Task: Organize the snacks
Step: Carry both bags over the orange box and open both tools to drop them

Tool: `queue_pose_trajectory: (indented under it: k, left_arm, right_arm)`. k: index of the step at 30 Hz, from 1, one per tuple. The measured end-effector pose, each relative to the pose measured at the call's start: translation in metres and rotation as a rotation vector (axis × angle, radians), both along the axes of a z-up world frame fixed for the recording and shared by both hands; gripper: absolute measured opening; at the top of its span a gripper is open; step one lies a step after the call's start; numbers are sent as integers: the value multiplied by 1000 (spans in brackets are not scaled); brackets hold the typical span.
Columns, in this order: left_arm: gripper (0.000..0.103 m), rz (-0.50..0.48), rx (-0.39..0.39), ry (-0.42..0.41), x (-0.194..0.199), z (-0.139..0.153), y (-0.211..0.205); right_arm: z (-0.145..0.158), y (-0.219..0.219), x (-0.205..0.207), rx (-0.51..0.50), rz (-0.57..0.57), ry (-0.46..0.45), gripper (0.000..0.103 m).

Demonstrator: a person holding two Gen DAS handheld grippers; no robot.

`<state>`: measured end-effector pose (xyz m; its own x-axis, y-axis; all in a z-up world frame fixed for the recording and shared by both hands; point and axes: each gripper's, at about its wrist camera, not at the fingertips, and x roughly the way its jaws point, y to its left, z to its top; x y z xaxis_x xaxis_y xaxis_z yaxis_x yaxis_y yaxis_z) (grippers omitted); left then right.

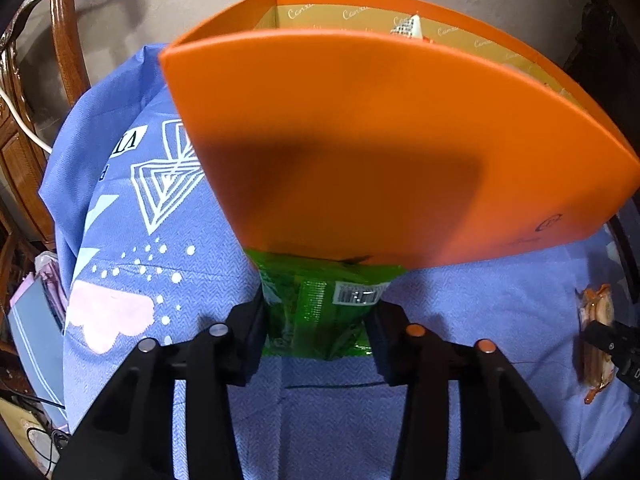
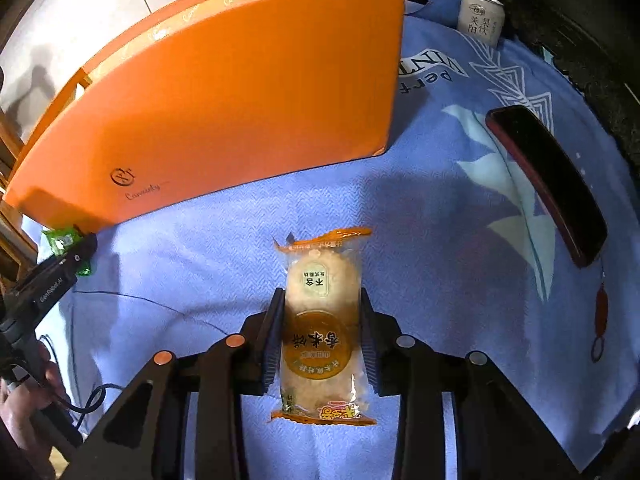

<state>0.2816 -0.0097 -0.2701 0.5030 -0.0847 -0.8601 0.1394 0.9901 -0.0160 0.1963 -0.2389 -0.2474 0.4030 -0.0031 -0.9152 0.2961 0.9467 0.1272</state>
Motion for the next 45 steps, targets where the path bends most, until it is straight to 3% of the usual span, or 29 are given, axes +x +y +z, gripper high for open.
queue_pose_trajectory:
  k: [4, 12, 17, 21, 29, 34, 45]
  left_arm:
    - [39, -15, -76, -10, -12, 10, 8]
    - [39, 6, -141, -40, -39, 41, 27]
    - [39, -12, -157, -100, -58, 80, 32]
    - [39, -36, -176, -167, -65, 121, 28]
    - [39, -91, -198, -280, -19, 195, -5]
    - [39, -111, -182, -312, 18, 219, -30]
    - [39, -62, -128, -247, 65, 201, -33]
  right_arm:
    - [15, -1, -6, 5, 28, -47, 35]
    - [37, 6, -26, 8, 66, -98, 35]
    - [57, 10, -30, 17, 80, -139, 35]
    - [91, 10, -34, 31, 87, -217, 35]
    - [170, 1, 7, 52, 128, -424, 35]
    - [192, -1, 49, 46, 146, -469, 35]
    - [181, 3, 110, 33, 184, -424, 35]
